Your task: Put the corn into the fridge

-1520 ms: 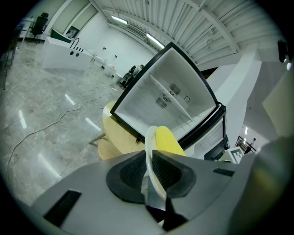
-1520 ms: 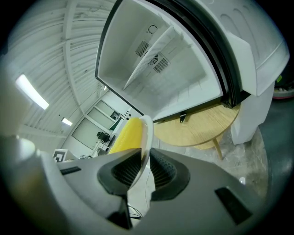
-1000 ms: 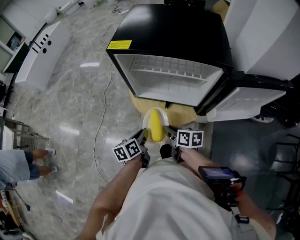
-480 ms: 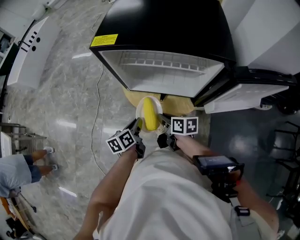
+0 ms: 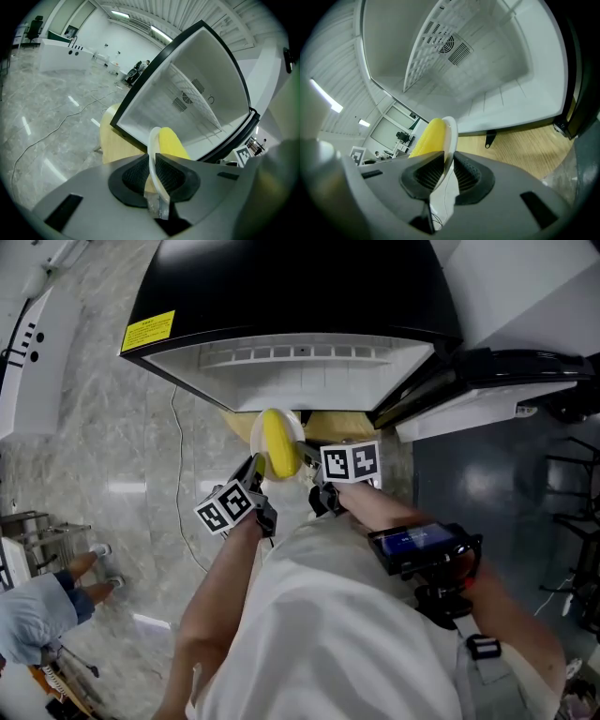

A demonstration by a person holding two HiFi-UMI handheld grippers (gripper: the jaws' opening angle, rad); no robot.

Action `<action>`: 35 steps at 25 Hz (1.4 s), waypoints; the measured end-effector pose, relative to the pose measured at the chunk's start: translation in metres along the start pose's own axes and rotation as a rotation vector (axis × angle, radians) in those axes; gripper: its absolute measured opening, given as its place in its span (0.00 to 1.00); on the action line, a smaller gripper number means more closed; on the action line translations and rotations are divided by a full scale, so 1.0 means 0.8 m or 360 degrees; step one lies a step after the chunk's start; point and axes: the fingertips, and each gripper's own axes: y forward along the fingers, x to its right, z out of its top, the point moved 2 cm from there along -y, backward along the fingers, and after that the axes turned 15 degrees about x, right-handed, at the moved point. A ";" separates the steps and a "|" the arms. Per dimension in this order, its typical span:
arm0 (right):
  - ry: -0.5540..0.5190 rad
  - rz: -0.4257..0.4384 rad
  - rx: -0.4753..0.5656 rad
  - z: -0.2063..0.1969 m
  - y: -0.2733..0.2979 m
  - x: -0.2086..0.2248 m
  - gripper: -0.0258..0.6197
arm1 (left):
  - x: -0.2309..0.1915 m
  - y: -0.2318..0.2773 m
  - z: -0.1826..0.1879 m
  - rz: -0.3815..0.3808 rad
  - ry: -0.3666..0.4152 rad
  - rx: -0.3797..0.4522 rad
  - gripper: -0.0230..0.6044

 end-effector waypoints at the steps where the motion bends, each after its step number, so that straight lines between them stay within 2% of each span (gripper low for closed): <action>1: 0.0001 -0.0003 0.0001 0.002 0.003 0.002 0.13 | -0.001 0.004 0.001 0.0001 -0.0001 -0.0005 0.11; 15: 0.0002 -0.0028 -0.0032 0.020 0.040 0.036 0.13 | -0.019 0.056 0.002 0.0029 0.0006 -0.0054 0.11; 20: -0.0046 -0.0016 -0.0087 0.024 0.050 0.045 0.13 | -0.025 0.065 -0.003 0.0095 -0.0018 -0.0034 0.11; 25: -0.0092 -0.0020 -0.0087 0.034 0.058 0.049 0.13 | -0.026 0.075 -0.001 0.0107 -0.0022 -0.0017 0.11; 35: -0.0212 0.0010 -0.0098 0.053 0.088 0.061 0.13 | -0.040 0.103 0.001 0.0145 -0.0110 0.0059 0.11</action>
